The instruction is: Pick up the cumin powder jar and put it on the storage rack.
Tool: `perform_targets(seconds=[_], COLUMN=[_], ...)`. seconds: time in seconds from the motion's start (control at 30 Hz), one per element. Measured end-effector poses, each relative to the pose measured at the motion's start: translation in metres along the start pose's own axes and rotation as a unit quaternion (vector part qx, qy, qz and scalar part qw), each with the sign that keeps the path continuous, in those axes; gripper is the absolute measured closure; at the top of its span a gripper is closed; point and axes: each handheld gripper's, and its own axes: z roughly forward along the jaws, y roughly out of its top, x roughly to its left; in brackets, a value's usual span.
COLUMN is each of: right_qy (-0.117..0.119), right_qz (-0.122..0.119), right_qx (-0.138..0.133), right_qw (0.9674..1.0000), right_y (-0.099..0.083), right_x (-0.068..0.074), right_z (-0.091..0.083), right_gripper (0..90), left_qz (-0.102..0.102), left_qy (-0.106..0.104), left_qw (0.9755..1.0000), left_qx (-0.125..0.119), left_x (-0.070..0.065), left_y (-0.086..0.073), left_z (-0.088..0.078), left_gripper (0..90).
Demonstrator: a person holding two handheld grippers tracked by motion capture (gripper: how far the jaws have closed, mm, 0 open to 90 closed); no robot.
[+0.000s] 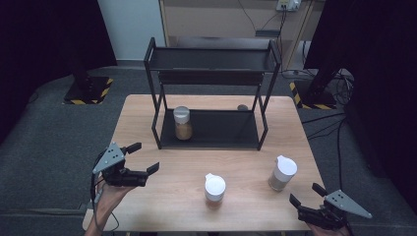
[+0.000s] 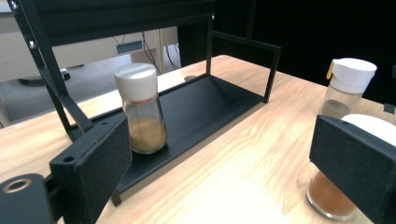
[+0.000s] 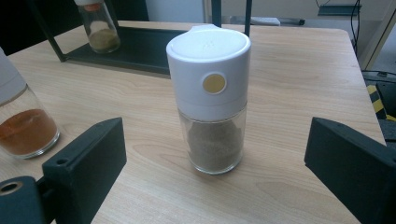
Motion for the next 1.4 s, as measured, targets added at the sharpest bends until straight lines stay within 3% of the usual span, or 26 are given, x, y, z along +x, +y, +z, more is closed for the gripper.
perform_targets(seconds=[0.37, 0.7, 0.87, 1.07, 1.4], right_qy=[0.0, 0.0, 0.0, 0.001, 0.001], right_qz=[-0.001, -0.002, -0.003, -0.003, -0.003], right_qx=[0.0, 0.001, 0.001, 0.001, 0.002], right_qw=[1.0, 1.0, 1.0, 1.0, 1.0], right_y=[0.0, 0.0, 0.0, 0.0, 0.0], right_x=[0.0, 0.0, 0.001, 0.0, 0.0], right_z=[0.0, 0.0, 0.0, 0.0, 0.001], right_gripper=[5.6, 5.6, 5.6, 5.6, 5.6], left_qz=[-0.02, -0.043, -0.043, -0.029, -0.024], left_qy=[-0.003, 0.013, 0.017, 0.026, 0.021], left_qw=[0.9997, 0.999, 0.9989, 0.9993, 0.9995], left_qx=[-0.011, -0.005, -0.001, 0.001, 0.005], left_x=[0.0, -0.001, -0.003, -0.006, -0.004], left_y=[-0.039, -0.064, -0.071, -0.08, -0.086], left_z=[-0.014, -0.024, -0.027, -0.029, -0.031], left_gripper=[3.7, 3.2, 3.3, 3.5, 2.7])
